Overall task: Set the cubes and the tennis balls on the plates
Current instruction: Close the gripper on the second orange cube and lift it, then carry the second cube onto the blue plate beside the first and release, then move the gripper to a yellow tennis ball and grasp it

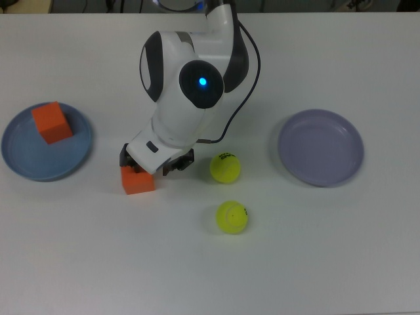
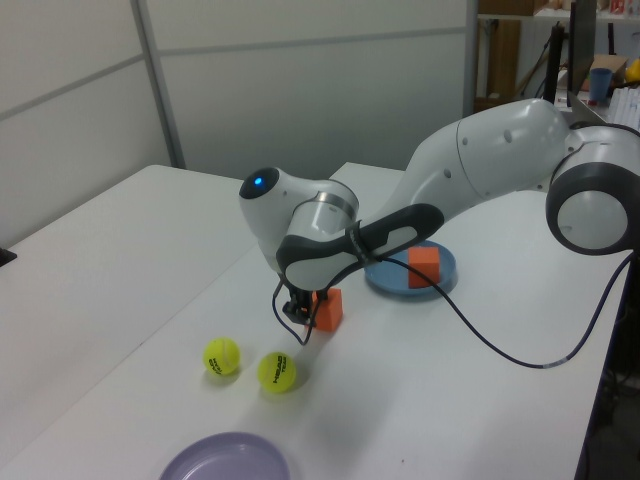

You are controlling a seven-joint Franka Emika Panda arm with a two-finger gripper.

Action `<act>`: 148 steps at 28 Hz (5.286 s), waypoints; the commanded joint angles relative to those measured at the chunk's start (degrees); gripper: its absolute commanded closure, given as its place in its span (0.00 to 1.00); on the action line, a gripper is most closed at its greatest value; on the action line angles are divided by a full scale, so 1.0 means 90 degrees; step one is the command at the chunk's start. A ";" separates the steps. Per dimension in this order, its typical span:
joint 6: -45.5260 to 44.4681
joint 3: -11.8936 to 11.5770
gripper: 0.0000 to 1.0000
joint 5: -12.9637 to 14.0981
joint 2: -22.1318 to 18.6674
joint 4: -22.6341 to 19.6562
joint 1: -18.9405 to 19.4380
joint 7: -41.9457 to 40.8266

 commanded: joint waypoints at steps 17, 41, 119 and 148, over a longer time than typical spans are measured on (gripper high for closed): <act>0.0165 -0.0616 0.00 -0.0101 -0.0285 -0.0171 -0.0089 0.0080; 0.0155 -0.0528 0.00 0.0309 -0.0324 -0.0132 0.0047 0.0158; 0.0008 -0.0079 0.00 0.0876 -0.0891 0.0073 -0.0422 0.0324; 0.3807 0.0156 0.00 -0.0237 0.0613 0.0025 0.0750 0.0333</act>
